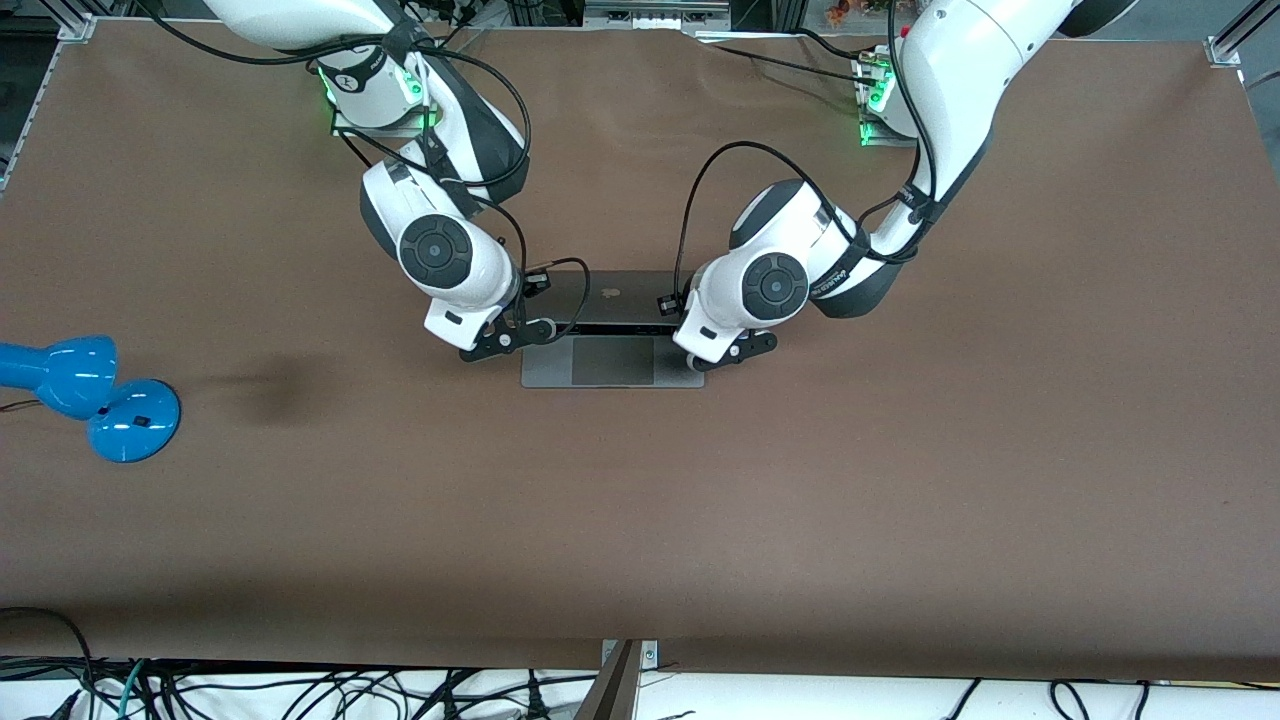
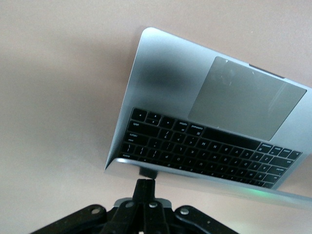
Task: Close laptop with both arms from behind
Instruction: 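Push the screen forward with both grippers, folding it down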
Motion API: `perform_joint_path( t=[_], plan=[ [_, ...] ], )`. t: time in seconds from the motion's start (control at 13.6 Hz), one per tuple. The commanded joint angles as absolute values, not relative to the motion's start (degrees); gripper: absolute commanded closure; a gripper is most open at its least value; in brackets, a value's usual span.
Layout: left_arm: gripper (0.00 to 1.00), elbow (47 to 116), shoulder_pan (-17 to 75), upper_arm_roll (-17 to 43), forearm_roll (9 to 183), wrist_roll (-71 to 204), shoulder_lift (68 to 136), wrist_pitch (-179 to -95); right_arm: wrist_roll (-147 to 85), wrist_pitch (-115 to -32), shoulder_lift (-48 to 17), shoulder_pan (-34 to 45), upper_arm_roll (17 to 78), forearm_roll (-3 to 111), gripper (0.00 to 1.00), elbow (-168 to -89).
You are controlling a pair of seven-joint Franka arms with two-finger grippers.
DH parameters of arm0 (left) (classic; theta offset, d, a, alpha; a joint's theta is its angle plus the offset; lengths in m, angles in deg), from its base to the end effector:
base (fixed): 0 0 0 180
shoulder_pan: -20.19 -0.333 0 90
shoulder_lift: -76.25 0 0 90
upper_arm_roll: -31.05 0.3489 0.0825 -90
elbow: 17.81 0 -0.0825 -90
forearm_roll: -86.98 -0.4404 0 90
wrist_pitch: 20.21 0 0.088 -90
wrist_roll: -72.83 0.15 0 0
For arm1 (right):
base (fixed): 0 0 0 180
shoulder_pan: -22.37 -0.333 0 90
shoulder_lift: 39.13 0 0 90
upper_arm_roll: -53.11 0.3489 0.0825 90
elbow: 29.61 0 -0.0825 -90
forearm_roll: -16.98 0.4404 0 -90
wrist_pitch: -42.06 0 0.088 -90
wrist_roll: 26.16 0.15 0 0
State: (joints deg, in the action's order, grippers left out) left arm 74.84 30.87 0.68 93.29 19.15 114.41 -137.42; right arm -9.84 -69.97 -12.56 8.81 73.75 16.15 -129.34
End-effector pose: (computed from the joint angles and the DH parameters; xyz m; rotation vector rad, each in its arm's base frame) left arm 0.5667 -0.4599 0.2248 2.8653 0.5077 -0.6107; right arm 0.5740 0.3721 0.2652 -3.0394 -0.4616 0.4050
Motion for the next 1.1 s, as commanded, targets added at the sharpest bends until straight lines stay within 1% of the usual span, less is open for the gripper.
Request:
perform_joint_path(
  t=[0.0,0.07,0.29,0.51,0.73,1.03],
  plan=[
    [1.00,72.02,31.53,1.17,91.02,18.34,116.67,-137.64,-10.78,-71.66,-11.80,9.18,73.94,15.05,1.00,-129.36],
    [1.00,71.58,32.05,1.52,91.02,18.43,117.02,-137.72,-10.78,-72.10,-11.45,9.18,73.94,15.05,1.00,-129.36],
    [1.00,71.05,36.26,6.25,91.11,18.43,117.55,-138.34,-10.78,-73.77,-10.84,9.18,73.94,14.18,1.00,-129.36],
    [1.00,70.34,36.80,6.71,91.11,18.43,118.78,-138.95,-10.86,-75.61,-9.61,9.27,73.59,13.38,1.00,-129.27],
    [1.00,70.34,36.80,7.23,91.02,18.60,119.92,-140.97,-12.26,-80.00,-7.24,9.18,72.97,12.77,1.00,-129.36],
    [1.00,70.43,36.80,7.32,90.93,19.04,120.81,-142.38,-12.53,-80.89,-6.27,9.18,72.35,12.50,1.00,-129.27]
  ],
)
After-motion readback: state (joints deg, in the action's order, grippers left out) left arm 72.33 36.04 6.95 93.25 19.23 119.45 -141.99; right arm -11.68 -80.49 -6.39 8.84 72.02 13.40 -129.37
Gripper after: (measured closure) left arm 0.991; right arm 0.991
